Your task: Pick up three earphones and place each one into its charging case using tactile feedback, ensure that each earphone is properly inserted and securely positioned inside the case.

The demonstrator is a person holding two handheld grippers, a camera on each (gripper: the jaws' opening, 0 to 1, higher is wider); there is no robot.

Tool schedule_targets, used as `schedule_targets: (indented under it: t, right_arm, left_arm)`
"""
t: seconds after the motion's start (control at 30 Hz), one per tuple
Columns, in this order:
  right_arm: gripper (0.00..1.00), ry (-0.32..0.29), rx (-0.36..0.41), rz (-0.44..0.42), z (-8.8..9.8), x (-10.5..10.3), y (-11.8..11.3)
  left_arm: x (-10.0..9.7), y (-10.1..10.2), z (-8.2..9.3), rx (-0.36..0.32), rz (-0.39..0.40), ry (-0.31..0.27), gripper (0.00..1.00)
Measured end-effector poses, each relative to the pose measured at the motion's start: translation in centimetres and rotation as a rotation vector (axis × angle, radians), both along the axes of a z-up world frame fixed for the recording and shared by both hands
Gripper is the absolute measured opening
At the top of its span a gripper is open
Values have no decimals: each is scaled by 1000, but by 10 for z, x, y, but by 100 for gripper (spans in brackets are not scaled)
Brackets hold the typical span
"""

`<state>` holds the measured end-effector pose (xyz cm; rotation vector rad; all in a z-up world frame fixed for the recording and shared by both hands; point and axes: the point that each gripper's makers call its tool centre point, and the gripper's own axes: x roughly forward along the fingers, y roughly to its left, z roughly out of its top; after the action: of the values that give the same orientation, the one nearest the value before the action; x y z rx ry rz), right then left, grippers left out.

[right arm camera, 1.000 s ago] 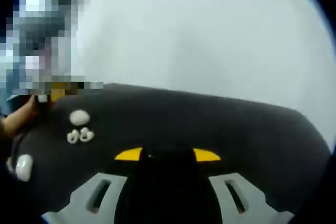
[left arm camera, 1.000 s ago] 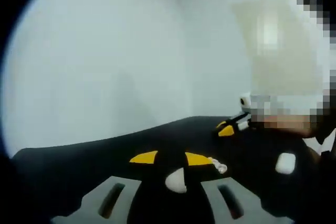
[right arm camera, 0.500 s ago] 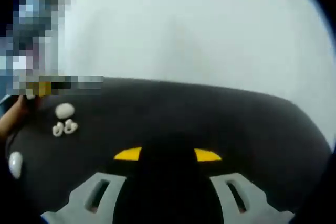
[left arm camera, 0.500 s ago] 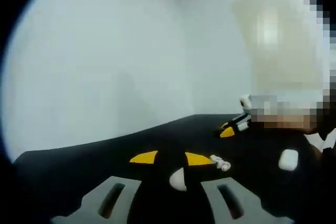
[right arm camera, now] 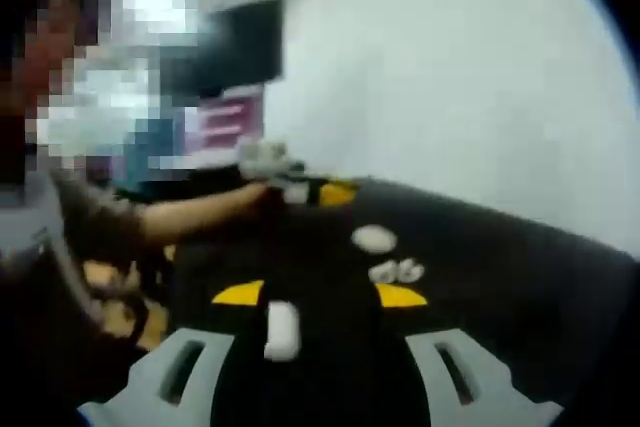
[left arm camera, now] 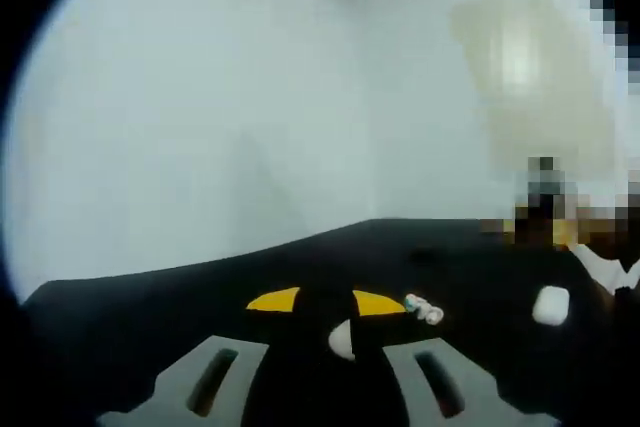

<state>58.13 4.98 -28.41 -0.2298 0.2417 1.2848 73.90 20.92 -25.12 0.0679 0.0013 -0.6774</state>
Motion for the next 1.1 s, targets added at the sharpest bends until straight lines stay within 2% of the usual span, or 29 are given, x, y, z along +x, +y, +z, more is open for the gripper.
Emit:
schedule_targets:
  t: [0.1, 0.3, 0.4, 0.43, 0.5, 0.6, 0.67, 0.73, 0.83, 0.9, 1.0, 1.1]
  right_arm:
    - [39, 14, -78, 46, -23, -12, 7]
    - [39, 58, -58, 39, -28, -4, 20]
    - [39, 24, -155, 31, -44, -1, 19]
    - [39, 17, -159, 29, -48, -2, 21]
    - [35, 40, -123, 29, -44, -3, 23]
    - [34, -36, -142, 26, -41, -3, 22]
    - [34, -145, -165, 22, -36, -1, 22]
    - [34, -239, -188, -9, -31, 5, 20]
    - [34, -296, -162, -112, -16, 23, 9]
    - [34, -284, -129, -165, -9, 34, 1]
    - [33, -280, -93, -297, 0, 62, -25]
    - [33, -294, -106, -454, 5, 95, -59]
  left_arm:
    - [0, 0, -3, 16, 2, 5, 16]
    - [1, 3, -4, 26, 9, 7, 16]
    - [0, 4, -3, 30, 11, 5, 16]
    - [0, 4, -3, 31, 10, 3, 16]
    - [0, 4, -2, 32, 9, -1, 16]
    - [-1, 4, -1, 36, 8, -4, 16]
    - [-1, 4, -2, 39, 8, -5, 16]
    - [-1, 4, -2, 42, 8, -6, 16]
    - [-1, 3, -3, 46, 10, -6, 16]
    - [-1, 3, -3, 49, 11, -5, 16]
    - [-1, 3, -4, 55, 12, -5, 16]
    - [-1, 2, -5, 59, 11, -6, 16]
